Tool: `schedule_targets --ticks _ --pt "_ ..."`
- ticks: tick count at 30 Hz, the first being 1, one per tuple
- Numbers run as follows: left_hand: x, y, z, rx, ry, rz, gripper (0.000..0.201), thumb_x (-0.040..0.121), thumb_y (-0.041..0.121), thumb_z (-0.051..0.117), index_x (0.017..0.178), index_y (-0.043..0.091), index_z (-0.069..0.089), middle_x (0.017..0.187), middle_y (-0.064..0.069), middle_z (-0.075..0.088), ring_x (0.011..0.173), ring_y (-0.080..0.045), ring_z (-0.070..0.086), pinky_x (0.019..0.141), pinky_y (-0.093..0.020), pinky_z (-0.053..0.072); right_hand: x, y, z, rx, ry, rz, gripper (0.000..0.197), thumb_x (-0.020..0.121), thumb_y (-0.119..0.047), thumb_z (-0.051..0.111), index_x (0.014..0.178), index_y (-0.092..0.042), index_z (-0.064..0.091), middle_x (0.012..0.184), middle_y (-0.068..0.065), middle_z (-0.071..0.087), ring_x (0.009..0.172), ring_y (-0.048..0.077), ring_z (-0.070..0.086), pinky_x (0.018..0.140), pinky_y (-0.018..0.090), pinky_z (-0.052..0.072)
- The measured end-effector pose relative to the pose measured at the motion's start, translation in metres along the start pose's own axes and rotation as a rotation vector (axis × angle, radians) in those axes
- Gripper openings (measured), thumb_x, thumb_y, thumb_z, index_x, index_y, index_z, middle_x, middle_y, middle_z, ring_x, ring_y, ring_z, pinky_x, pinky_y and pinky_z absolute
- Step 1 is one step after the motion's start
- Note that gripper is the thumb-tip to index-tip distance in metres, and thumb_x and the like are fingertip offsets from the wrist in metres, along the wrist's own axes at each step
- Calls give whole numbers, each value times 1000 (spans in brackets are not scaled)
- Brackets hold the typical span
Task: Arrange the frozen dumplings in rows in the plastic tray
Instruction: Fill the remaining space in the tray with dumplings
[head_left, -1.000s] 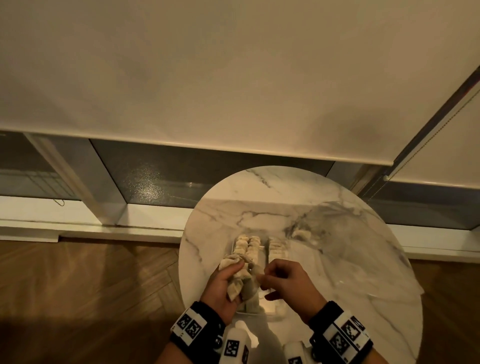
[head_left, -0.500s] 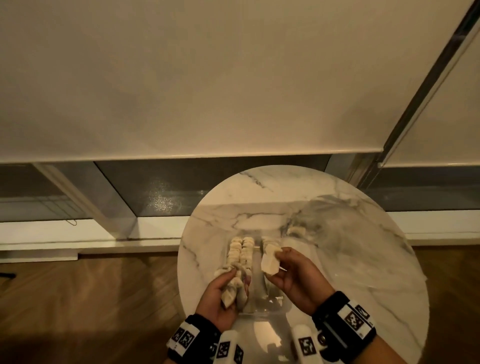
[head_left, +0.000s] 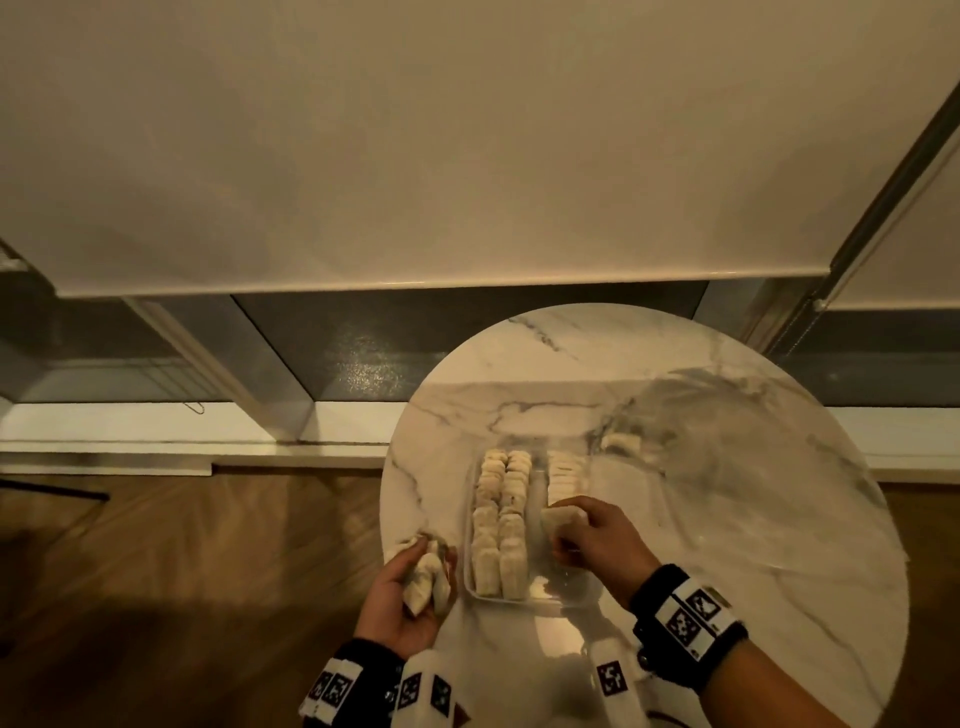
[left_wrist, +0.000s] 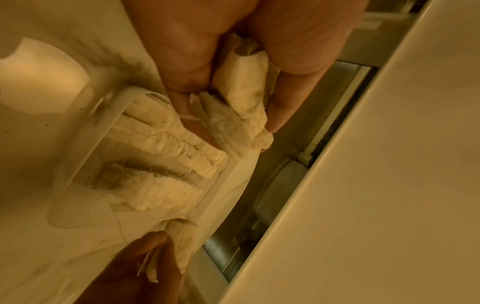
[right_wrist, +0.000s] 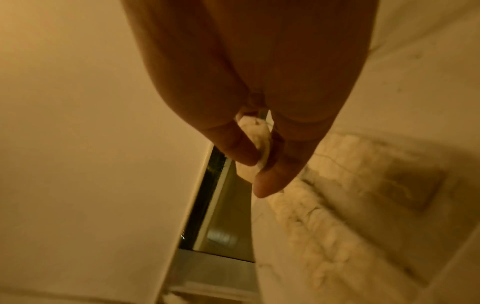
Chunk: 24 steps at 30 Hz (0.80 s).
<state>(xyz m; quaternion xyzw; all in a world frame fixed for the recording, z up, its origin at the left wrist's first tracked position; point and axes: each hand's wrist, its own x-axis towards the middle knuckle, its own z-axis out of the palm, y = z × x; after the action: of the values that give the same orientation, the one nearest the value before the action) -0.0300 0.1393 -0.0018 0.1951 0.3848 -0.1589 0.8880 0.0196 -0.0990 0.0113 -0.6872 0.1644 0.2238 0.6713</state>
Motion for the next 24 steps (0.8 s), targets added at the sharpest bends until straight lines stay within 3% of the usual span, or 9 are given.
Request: schedule_targets --ticks 2,5,7,9,11,16,19,24 --pt "1 1 -9 -23 20 14 93 12 1 98 99 4 65 83 -18 68 64 -24 68 51 -28 56 9 8 -1 -319 -26 -97 23 86 0 58 91 -16 73 80 8 72 67 21 67 68 44 60" --pt "-1 0 -15 -57 45 13 97 16 1 98 105 4 61 82 -19 67 61 -23 67 49 -27 55 19 13 3 -719 -115 -173 18 85 -15 66 97 -28 70 89 -9 68 78 9 64 67 20 52" --pt "-3 0 -19 -76 85 18 83 35 2 95 110 4 60 83 -20 67 60 -23 66 49 -26 55 24 14 8 -874 -166 -205 19 84 -21 71 103 -25 69 92 -8 67 82 10 61 67 19 48" --pt "-5 -1 -22 -103 138 28 56 64 10 78 116 6 57 83 -20 66 59 -22 65 50 -25 55 29 16 16 -934 -210 -195 20 83 -25 74 102 -22 69 94 -2 69 84 14 62 72 26 50" --pt "-7 -2 -23 -134 159 28 41 75 15 66 113 5 58 83 -19 66 59 -20 64 52 -24 54 36 21 22 -973 -241 -176 21 83 -28 75 103 -21 70 97 0 70 85 13 62 73 23 48" --pt "-10 -3 -26 -165 176 28 26 75 14 65 99 6 64 85 -19 66 66 -19 61 55 -23 52 50 30 32 -1106 -361 -171 20 95 -16 57 108 -18 72 111 4 71 104 20 63 90 27 48" --pt "-8 0 -29 -171 175 28 28 75 14 66 102 7 64 86 -19 67 74 -18 58 57 -23 52 56 33 36 -1147 -420 -169 25 93 -10 54 108 -17 73 114 1 70 108 18 62 90 22 44" --pt "-2 3 -26 -158 184 55 32 76 14 65 108 6 61 86 -19 67 69 -20 64 55 -23 53 68 39 44 -1219 -504 -163 26 94 -15 53 108 -24 72 114 2 70 103 19 65 88 25 47"
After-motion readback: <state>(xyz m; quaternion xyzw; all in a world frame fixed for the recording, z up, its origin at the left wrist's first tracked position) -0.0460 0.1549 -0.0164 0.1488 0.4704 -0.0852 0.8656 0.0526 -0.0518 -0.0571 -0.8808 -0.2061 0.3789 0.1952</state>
